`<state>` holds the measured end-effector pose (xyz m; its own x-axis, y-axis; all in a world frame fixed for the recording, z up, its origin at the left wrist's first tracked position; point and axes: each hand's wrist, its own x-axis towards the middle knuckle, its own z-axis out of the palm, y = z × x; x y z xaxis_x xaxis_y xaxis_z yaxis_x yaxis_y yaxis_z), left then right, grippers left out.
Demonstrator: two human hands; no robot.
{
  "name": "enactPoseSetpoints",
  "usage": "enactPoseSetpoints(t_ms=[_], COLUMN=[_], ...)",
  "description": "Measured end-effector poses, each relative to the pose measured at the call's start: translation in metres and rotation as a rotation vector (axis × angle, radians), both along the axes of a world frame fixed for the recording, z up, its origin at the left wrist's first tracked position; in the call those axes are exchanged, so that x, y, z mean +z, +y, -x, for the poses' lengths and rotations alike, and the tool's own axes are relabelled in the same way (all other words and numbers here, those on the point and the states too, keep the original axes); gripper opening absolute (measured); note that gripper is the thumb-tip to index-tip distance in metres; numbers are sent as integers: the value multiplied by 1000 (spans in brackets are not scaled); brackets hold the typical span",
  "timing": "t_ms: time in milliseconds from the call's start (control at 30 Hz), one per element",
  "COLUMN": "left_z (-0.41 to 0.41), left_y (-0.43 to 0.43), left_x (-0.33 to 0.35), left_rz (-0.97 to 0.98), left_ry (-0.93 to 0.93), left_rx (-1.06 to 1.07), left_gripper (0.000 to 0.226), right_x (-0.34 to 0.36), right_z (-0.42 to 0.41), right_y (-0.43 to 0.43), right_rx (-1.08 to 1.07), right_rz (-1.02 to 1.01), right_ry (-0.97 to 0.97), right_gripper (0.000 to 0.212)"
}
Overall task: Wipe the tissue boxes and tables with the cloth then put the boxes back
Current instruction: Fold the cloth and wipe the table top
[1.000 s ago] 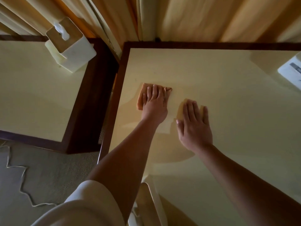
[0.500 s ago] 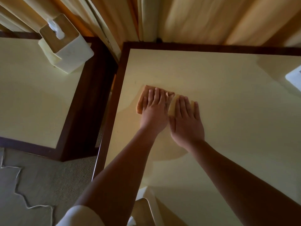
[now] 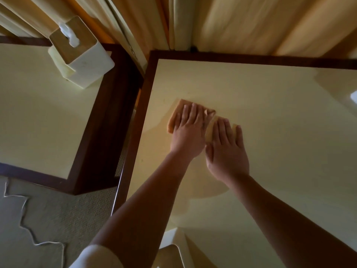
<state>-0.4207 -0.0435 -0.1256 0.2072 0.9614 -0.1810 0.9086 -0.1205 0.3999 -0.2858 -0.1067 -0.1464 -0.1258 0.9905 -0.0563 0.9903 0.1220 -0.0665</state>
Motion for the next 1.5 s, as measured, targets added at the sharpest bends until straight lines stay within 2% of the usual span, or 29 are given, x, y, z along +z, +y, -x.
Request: enactPoseSetpoints(t_ms=[100, 233, 433, 600, 700, 867, 1033, 1133, 1267, 1500], left_z=[18, 9, 1, 38, 21, 28, 62, 61, 52, 78], left_y=[-2, 56, 34, 72, 94, 37, 42, 64, 78, 83], left_x=[-4, -3, -4, -6, 0, -7, -10, -8, -3, -7], left_rz=[-23, 43, -17, 19, 61, -44, -41, 13, 38, -38], left_ry=[18, 70, 29, 99, 104, 56, 30, 50, 50, 41], left_rx=[17, 119, -86, 120, 125, -75, -10, 49, 22, -14], left_gripper=[61, 64, 65, 60, 62, 66, 60, 62, 63, 61], right_x=[2, 2, 0, 0, 3, -2, -2, 0, 7, -3], right_z=[1, 1, 0, 0, 1, -1, 1, 9, 30, 43], right_y=[0, 0, -1, 0, -1, 0, 4, 21, 64, 105], right_rx=[-5, -24, -15, -19, -11, -19, -20, -8, 18, 50], right_rz=[11, -16, -27, -52, -37, -56, -69, -67, -61, -42], right_ry=[3, 23, 25, 35, 14, 49, 77, 88, 107, 78], right_gripper=[72, 71, 70, 69, 69, 69, 70, 66, 66, 69])
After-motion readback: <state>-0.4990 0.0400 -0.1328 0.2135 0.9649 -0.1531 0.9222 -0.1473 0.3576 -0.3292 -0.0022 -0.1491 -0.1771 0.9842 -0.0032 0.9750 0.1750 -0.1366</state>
